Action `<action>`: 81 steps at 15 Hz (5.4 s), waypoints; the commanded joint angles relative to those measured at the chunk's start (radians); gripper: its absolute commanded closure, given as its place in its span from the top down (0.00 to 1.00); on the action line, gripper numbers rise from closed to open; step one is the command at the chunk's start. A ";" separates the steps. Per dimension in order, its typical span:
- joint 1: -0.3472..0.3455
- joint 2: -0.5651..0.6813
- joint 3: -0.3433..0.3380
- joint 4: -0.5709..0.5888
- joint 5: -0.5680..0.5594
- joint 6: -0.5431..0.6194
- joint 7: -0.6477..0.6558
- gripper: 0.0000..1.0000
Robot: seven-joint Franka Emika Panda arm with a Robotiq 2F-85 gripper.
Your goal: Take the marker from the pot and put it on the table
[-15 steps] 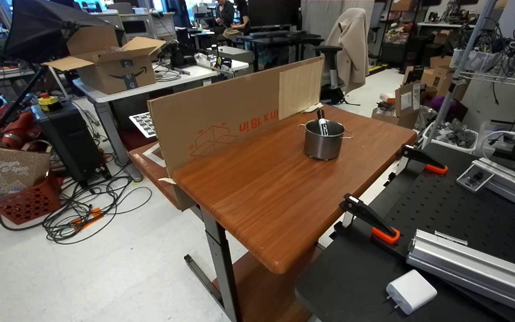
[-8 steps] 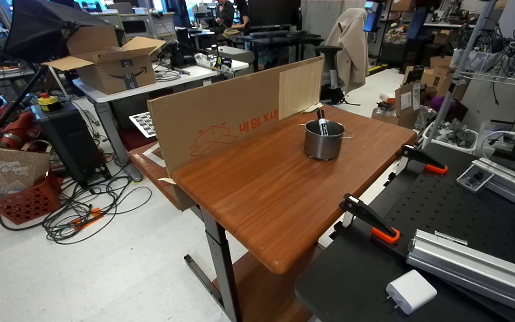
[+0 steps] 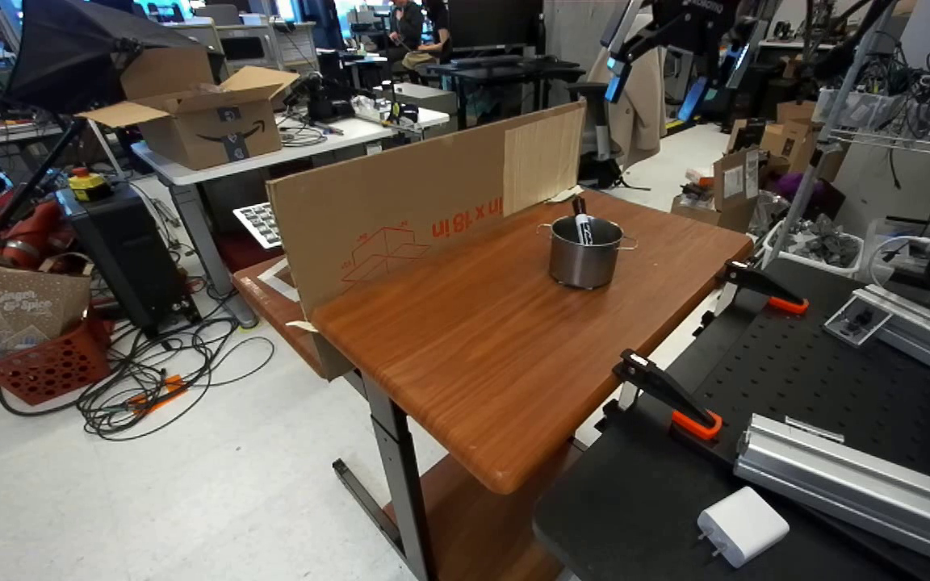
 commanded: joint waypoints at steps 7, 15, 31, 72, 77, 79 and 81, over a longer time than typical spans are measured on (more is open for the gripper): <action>0.013 0.274 -0.001 0.140 0.063 0.157 0.082 1.00; 0.032 0.464 -0.017 0.257 0.016 0.146 0.189 1.00; 0.074 0.518 -0.063 0.307 -0.056 0.119 0.269 0.03; 0.282 0.806 -0.004 0.662 -0.236 -0.038 0.360 0.05; 0.305 0.871 -0.018 0.697 -0.233 -0.037 0.363 0.05; 0.314 0.891 -0.024 0.709 -0.233 -0.039 0.365 0.05; 0.321 0.898 -0.029 0.718 -0.233 -0.043 0.370 0.11</action>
